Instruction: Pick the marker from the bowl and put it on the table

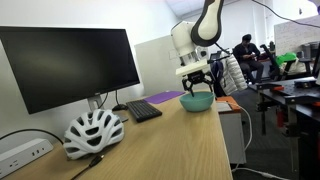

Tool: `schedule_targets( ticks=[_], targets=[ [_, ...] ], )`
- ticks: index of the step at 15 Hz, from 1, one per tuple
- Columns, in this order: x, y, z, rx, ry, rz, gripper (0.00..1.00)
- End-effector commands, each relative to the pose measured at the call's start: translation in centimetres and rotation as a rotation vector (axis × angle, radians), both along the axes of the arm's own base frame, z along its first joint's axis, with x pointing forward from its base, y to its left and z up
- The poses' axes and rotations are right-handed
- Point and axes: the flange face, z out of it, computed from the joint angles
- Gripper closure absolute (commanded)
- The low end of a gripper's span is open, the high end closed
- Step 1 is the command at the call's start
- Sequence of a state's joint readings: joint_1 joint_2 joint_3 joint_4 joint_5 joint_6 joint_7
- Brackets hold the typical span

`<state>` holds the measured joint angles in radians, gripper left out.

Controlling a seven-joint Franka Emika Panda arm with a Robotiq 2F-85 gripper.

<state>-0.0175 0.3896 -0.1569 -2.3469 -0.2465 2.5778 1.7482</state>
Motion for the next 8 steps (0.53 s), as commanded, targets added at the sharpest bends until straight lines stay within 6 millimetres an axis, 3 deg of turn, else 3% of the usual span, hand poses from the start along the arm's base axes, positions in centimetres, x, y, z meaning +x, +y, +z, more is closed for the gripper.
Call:
schedule_targets(
  ticks=[1,4,8],
  targets=[
    [1.0,0.0,-1.3,0.011,0.035,0.010,0.03],
    [1.6,0.4,-2.4,0.014,0.043,0.030,0.14],
    [2.6,1.2,-3.6,0.010,0.048,0.072,0.19]
  ],
)
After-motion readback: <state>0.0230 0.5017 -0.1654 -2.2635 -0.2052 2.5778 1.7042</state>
